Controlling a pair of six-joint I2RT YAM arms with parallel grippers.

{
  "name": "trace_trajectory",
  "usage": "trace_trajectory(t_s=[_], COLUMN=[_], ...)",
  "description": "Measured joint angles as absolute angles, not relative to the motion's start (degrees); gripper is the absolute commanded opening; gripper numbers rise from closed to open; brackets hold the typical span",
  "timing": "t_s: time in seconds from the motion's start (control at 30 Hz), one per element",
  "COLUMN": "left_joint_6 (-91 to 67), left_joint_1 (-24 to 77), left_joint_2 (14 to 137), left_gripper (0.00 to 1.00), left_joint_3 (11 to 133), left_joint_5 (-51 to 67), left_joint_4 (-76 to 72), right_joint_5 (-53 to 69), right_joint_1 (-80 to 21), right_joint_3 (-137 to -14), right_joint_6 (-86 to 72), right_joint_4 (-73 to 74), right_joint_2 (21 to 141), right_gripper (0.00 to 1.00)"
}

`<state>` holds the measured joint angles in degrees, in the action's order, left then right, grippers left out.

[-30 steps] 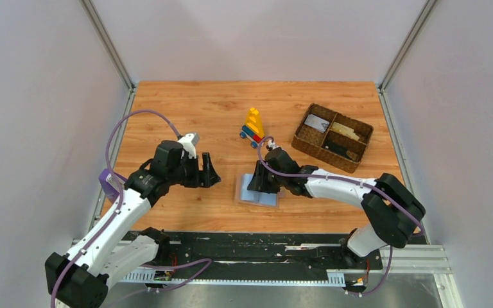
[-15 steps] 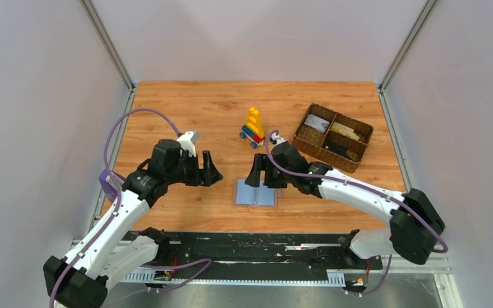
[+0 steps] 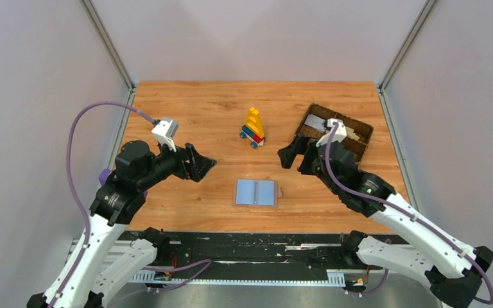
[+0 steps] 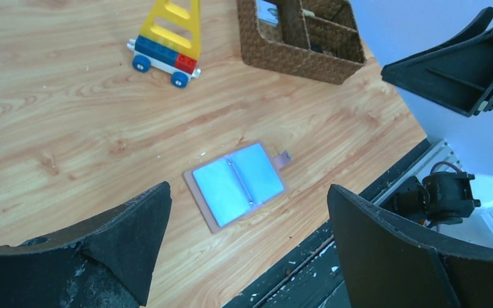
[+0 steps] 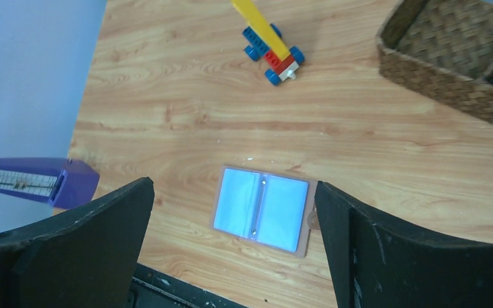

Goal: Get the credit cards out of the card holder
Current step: Reset both arms

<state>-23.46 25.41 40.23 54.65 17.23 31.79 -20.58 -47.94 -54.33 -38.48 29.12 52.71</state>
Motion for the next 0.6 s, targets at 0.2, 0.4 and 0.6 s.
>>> trace_trajectory(t_s=[0.2, 0.4, 0.6], left_joint_6=[-22.72, -22.39, -22.39], left_joint_1=[25.41, 25.41, 25.41], left_joint_2=[37.15, 36.73, 36.32], left_gripper=[1.00, 1.00, 1.00], left_joint_3=[54.87, 54.87, 54.81], left_joint_5=[15.70, 14.17, 13.19], left_joint_4=[31.90, 31.97, 31.92], right_joint_5=[-24.82, -26.74, -27.79], right_joint_1=[-47.94, -47.94, -47.94], right_joint_3=[-54.26, -52.31, -51.27], right_joint_6=[-39.24, -40.56, -41.06], right_joint_4=[31.81, 32.91, 34.00], right_joint_2=[45.91, 40.97, 39.97], right_gripper=[1.00, 1.00, 1.00])
